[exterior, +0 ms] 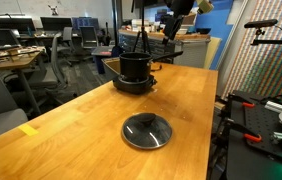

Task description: Put the pot on the stove, cover it with the lid then turn the stove on

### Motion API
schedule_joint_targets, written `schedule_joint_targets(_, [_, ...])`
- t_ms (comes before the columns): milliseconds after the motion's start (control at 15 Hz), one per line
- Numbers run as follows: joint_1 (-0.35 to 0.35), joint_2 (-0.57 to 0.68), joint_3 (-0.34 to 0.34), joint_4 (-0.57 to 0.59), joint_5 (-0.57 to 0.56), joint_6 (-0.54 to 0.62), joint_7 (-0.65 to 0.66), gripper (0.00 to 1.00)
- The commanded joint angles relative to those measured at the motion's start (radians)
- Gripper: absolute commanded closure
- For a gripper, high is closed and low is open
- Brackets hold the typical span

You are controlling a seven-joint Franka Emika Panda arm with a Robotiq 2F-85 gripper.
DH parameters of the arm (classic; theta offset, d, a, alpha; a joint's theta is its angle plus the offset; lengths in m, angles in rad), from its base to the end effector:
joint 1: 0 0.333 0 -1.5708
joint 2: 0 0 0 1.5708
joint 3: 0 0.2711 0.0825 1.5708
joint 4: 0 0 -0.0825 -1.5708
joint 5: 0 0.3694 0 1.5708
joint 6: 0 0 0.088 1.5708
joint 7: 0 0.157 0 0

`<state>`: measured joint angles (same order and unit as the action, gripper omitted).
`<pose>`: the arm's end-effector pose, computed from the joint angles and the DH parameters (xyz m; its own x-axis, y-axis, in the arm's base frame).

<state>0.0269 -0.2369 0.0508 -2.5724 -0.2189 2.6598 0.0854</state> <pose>0.4722 0.0368 0.2987 0.9315 0.1837 0.3141 0.1453 -0.9791 0.1420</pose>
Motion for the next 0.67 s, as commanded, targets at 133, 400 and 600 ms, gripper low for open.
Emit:
schedule_joint_targets(133, [0.072,-0.211,0.084,-0.020,0.027,-0.453,-0.098,0.00])
schedule_joint_targets(400, [0.210,-0.189,0.159,-0.009,0.078,-0.550,-0.146,0.00])
schedule_joint_targets(600, [0.223,-0.178,0.178,-0.009,0.062,-0.534,-0.113,0.00])
